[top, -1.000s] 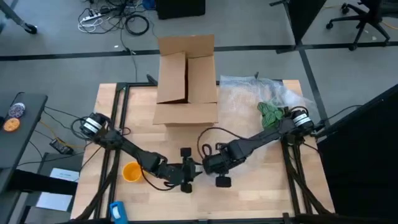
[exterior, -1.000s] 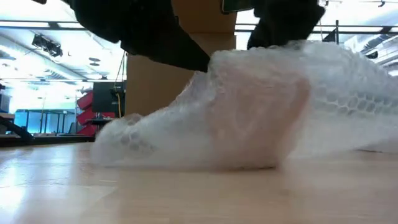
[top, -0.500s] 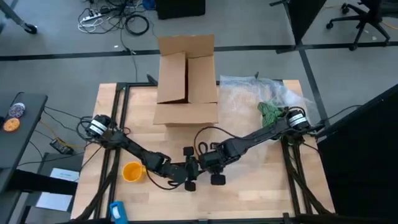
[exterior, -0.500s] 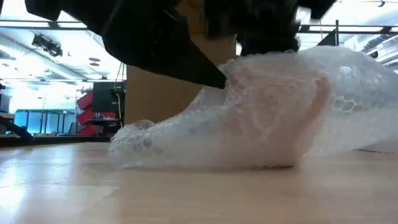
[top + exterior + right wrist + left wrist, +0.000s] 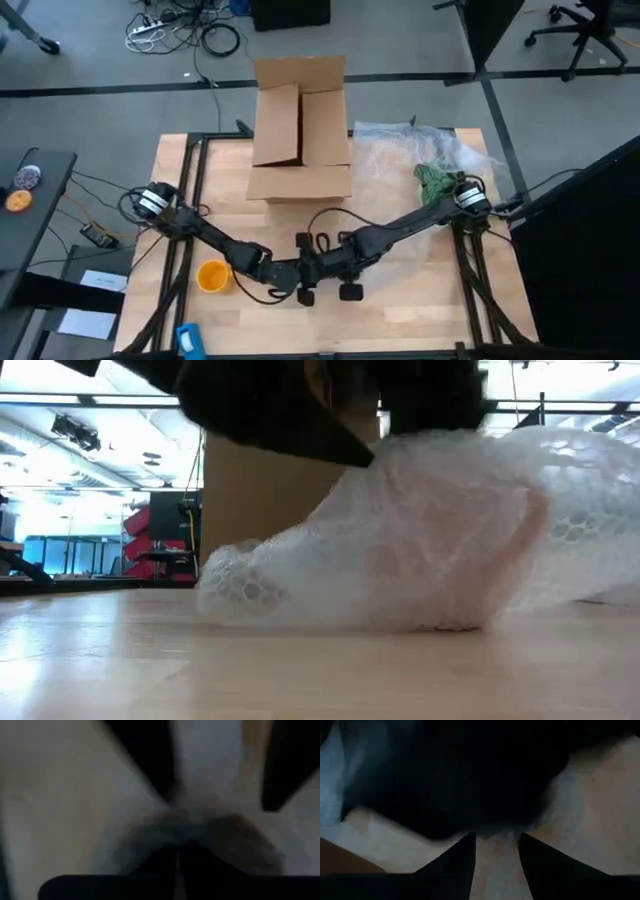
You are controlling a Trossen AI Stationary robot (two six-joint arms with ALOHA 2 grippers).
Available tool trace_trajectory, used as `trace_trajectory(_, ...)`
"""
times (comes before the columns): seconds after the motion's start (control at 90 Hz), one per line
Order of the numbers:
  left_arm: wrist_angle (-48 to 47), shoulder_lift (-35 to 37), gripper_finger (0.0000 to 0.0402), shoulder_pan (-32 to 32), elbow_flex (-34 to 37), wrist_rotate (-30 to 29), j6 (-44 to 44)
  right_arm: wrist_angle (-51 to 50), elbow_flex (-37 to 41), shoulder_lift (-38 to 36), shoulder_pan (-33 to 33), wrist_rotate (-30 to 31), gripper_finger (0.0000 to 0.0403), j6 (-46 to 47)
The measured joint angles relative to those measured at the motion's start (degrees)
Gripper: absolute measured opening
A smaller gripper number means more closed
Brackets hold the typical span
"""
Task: Wrap mug
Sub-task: Wrap the orange cup with the bubble wrap
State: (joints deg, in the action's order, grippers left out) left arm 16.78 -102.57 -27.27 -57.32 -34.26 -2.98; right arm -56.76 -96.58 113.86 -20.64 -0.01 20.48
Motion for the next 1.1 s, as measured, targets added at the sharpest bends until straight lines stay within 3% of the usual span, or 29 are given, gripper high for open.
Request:
trace_trajectory(0.189,-1.6,-0.1,0.0133,-0.1,0.1,0.2,0.2,-10.1,-7.8,-0.4,-1.4,1.5,0.0000,2.5)
trace_trajectory(0.467,-1.6,-0.1,0.0133,-0.2,0.1,0.3,0.6,-24.6,-9.9,-0.6,-2.0,15.7,0.0000,8.3)
trace_trajectory(0.611,-0.5,-0.1,0.0133,-0.2,0.1,0.4,0.6,-15.1,-5.7,-0.6,-1.6,13.8,0.0000,5.5)
trace_trajectory(0.833,2.0,-1.2,0.0133,0.7,0.1,0.4,0.7,6.2,4.8,-0.6,-1.2,5.3,0.0000,2.8)
trace_trajectory(1.1,6.4,-2.7,0.0133,1.6,0.2,0.7,0.0,16.1,14.3,-1.0,-0.5,2.3,0.0000,5.0)
